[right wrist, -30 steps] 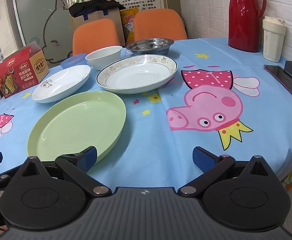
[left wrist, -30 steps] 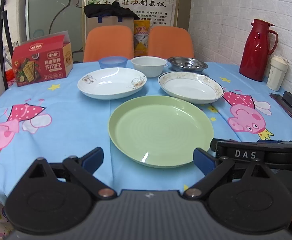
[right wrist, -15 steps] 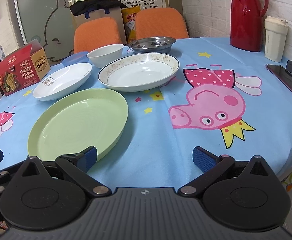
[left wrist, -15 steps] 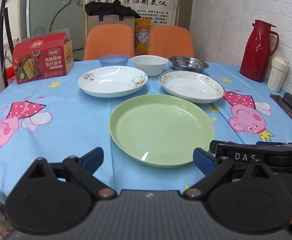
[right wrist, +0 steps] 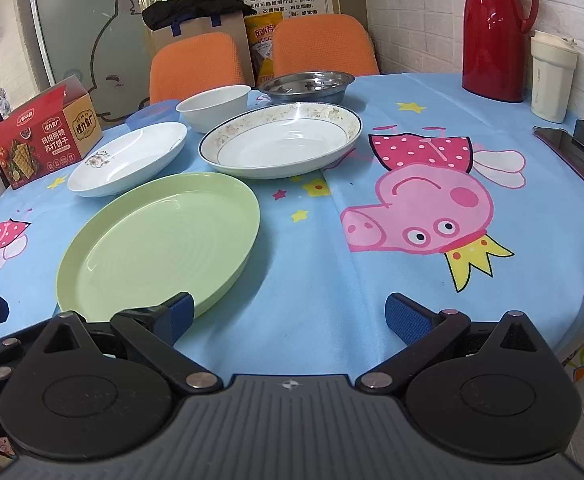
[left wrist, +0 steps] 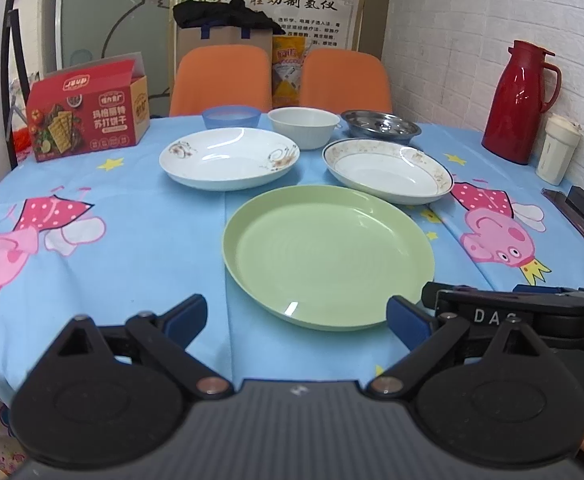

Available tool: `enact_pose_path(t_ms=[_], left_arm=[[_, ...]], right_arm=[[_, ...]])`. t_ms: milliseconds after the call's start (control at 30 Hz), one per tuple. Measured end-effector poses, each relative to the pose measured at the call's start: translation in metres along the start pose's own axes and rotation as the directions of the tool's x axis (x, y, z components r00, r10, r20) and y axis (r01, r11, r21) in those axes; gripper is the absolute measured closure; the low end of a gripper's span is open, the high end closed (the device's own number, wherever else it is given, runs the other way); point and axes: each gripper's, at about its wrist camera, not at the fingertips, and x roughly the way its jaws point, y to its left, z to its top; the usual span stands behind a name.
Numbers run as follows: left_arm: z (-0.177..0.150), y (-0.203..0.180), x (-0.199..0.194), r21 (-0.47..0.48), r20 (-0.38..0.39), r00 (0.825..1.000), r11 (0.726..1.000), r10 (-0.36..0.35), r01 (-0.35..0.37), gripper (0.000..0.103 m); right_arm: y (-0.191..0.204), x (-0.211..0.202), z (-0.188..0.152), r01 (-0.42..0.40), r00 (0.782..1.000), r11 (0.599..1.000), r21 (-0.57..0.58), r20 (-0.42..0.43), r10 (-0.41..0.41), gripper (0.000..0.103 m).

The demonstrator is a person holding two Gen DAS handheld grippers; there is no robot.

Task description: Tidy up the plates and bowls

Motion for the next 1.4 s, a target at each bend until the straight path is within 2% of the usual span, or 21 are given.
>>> enact_pose_path(t_ms=[300, 700, 900, 1033, 1233, 1400], left_arm=[[0.000, 0.007, 0.003, -0.028, -0.009, 1.000, 1.000, -0.005, 0.005, 0.008], [0.005, 0.007, 0.002, -0.006, 0.016, 1.000, 1.000, -0.012, 0.012, 0.008], [0.023, 0.021, 0.003, -0.011, 0.019, 0.999, 0.999, 0.045, -0.045, 0.008], [0.035, 0.047, 0.016, -0.056, -0.025, 0.999, 0.998, 0.038, -0.039, 0.008], [0.045, 0.066, 0.049, -0.105, -0.083, 0.996, 0.994, -0.026, 0.017, 0.008], [0.048, 0.064, 0.075, -0.100, -0.122, 0.991, 0.994, -0.054, 0.042, 0.008]], right_arm=[[0.000, 0.000, 0.000, 0.000, 1.000, 1.000, 0.000, 0.000, 0.000, 0.000], [0.004, 0.003, 0.003, -0.010, 1.000, 1.000, -0.008, -0.001, 0.009, 0.000], [0.006, 0.002, 0.015, -0.002, 1.000, 1.000, -0.030, 0.005, 0.002, 0.000], [0.004, 0.002, 0.021, -0.036, 0.999, 0.998, -0.058, 0.018, 0.037, 0.000], [-0.002, 0.027, 0.027, -0.152, 0.988, 0.988, -0.016, -0.023, 0.152, 0.000], [0.005, 0.048, 0.036, -0.155, 0.987, 0.987, -0.044, -0.042, 0.153, 0.000]])
